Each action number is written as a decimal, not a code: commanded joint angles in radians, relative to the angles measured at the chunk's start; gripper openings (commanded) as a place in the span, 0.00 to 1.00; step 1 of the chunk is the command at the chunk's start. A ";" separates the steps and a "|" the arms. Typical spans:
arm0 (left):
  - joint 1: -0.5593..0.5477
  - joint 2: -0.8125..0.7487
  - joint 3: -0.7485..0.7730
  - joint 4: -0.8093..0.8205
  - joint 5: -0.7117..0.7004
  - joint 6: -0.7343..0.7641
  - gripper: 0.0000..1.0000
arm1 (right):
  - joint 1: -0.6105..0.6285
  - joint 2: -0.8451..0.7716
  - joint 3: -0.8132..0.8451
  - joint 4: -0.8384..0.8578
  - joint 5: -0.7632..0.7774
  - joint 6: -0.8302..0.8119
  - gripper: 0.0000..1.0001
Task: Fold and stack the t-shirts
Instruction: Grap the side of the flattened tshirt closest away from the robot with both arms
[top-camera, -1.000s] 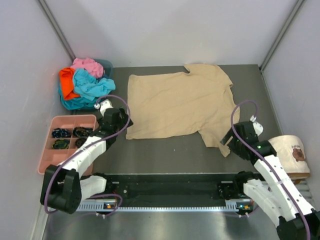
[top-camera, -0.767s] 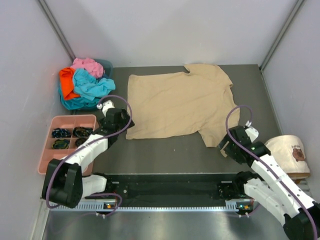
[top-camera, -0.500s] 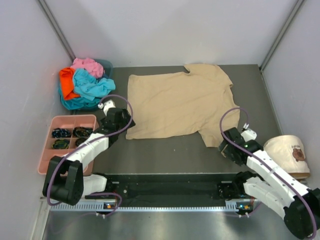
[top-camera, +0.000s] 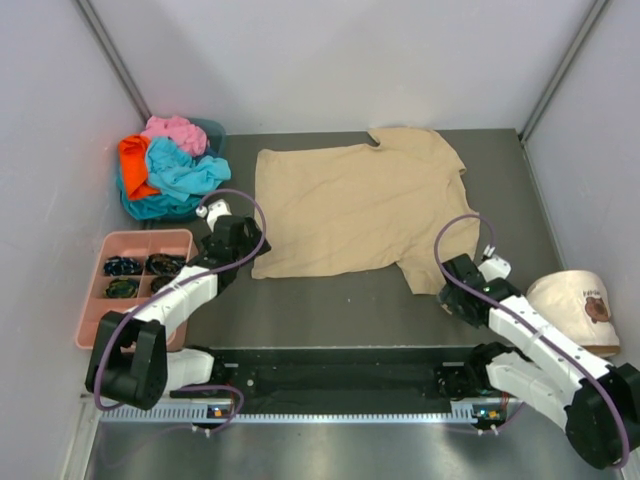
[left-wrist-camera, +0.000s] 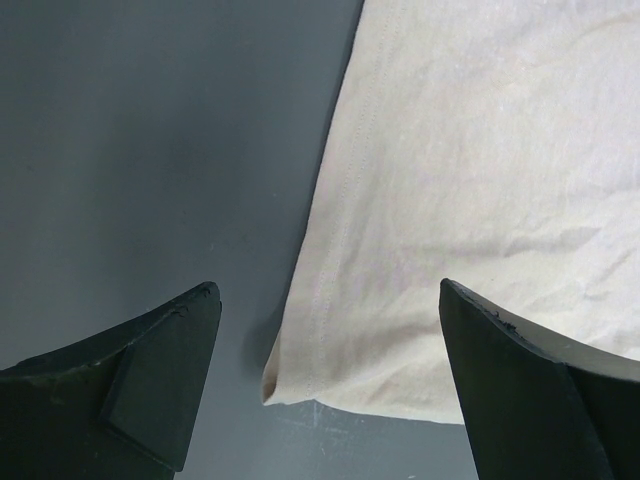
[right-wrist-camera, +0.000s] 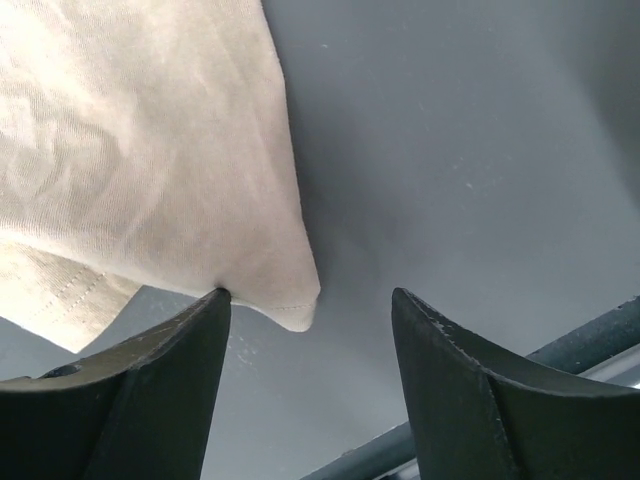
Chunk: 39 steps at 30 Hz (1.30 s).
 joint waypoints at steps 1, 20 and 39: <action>-0.004 -0.016 0.017 0.043 -0.018 -0.002 0.95 | 0.011 0.016 0.002 0.039 0.025 -0.011 0.64; -0.004 -0.023 -0.003 0.043 -0.041 -0.002 0.95 | 0.012 0.117 -0.004 0.119 -0.060 -0.028 0.40; -0.053 -0.072 -0.076 -0.046 -0.061 -0.065 0.93 | 0.012 0.128 0.025 0.147 -0.071 -0.065 0.00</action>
